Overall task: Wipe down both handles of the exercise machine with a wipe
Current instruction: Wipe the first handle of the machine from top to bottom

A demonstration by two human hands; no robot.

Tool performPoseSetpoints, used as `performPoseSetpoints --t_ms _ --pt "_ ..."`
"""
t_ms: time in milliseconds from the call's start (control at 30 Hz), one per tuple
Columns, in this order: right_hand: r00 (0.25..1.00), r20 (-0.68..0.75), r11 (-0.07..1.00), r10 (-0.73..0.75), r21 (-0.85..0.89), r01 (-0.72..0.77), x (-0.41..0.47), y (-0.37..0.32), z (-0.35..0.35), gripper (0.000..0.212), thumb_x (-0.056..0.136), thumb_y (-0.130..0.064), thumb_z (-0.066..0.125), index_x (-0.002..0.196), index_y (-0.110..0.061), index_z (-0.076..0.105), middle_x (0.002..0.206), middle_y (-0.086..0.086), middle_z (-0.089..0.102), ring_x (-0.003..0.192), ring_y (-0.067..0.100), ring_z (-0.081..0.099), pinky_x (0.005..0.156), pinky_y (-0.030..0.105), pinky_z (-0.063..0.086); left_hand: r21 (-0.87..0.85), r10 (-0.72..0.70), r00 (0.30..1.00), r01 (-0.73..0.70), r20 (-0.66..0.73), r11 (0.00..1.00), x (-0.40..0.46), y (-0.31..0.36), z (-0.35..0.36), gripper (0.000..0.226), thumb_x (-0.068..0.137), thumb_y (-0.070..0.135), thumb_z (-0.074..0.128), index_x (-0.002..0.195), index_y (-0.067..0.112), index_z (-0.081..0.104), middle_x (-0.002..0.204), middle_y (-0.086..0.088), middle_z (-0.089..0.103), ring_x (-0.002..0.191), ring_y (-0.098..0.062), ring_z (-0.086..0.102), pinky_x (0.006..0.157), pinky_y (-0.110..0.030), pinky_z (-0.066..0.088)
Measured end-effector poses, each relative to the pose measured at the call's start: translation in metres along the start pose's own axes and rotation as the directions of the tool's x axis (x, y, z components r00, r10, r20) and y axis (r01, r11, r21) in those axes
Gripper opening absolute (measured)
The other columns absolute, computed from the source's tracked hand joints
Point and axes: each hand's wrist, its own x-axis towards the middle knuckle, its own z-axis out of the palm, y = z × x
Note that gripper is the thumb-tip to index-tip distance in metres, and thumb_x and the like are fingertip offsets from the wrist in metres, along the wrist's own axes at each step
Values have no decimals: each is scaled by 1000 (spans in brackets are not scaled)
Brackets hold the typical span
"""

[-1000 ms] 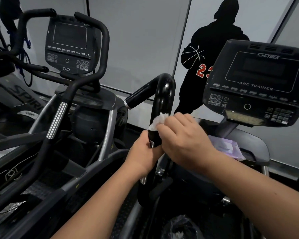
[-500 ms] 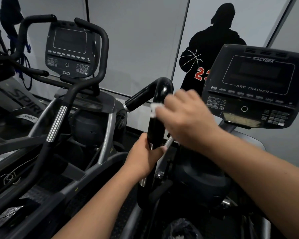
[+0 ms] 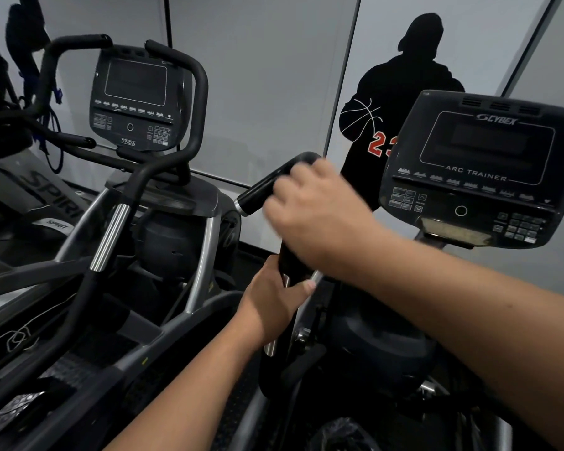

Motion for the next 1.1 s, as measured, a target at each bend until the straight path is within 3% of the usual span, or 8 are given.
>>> performPoseSetpoints --t_ms 100,267,400,467,667,900,1000,1100 --pt "998 33 998 -53 17 52 -2 -3 0 15 82 -10 44 79 -10 58 76 11 57 72 30 55 67 40 33 -4 -4 1000 4 -1 1000 0 1 1 32 84 42 74 107 32 54 89 12 64 84 -8 63 73 -27 48" --pt "940 26 940 340 22 -341 19 62 11 3 87 -11 56 85 -13 57 85 12 62 82 36 59 73 40 34 -51 -15 1000 16 21 999 -6 4 -3 23 89 40 72 89 32 50 75 13 51 69 -6 52 65 -26 42" --pt "754 225 593 617 497 -634 -3 68 29 16 100 -21 47 96 -11 59 89 6 64 84 31 59 74 42 49 -32 -6 1000 7 29 999 -6 5 -3 24 89 40 72 89 32 49 76 15 49 69 -3 49 65 -26 41" --pt "724 158 507 671 614 -605 -21 44 34 16 101 -22 52 92 -10 56 79 2 59 73 24 54 64 40 44 -22 3 1000 -3 19 1000 -5 4 -3 23 88 41 72 92 31 51 78 13 53 71 -6 53 66 -28 43" --pt "791 -7 565 611 704 -430 -80 -33 48 8 91 -10 60 88 -16 56 78 -7 51 74 13 46 65 30 38 -37 -17 1000 17 3 999 -3 4 0 25 80 42 74 93 34 54 84 9 65 80 -12 64 81 -43 57" --pt "593 63 240 803 876 -418 -26 14 42 5 98 -17 54 97 -20 50 70 -6 56 70 20 63 65 38 50 -54 -50 999 50 11 997 -4 7 0 32 70 53 70 92 35 55 90 5 71 87 -16 71 86 -49 58" --pt "610 -36 358 792 836 -416 -50 -24 47 5 94 -14 55 90 -14 53 76 -8 49 71 15 49 67 32 40 -57 -53 999 53 5 997 -3 8 1 34 70 51 73 93 33 55 89 6 71 85 -15 69 83 -45 58" --pt "757 -32 493 652 777 -392 -86 -83 53 3 85 -10 56 82 -9 55 79 1 50 75 20 46 66 38 42 -22 -49 999 50 13 999 -3 10 0 25 82 37 73 91 31 51 86 9 66 77 -10 61 68 -32 51"
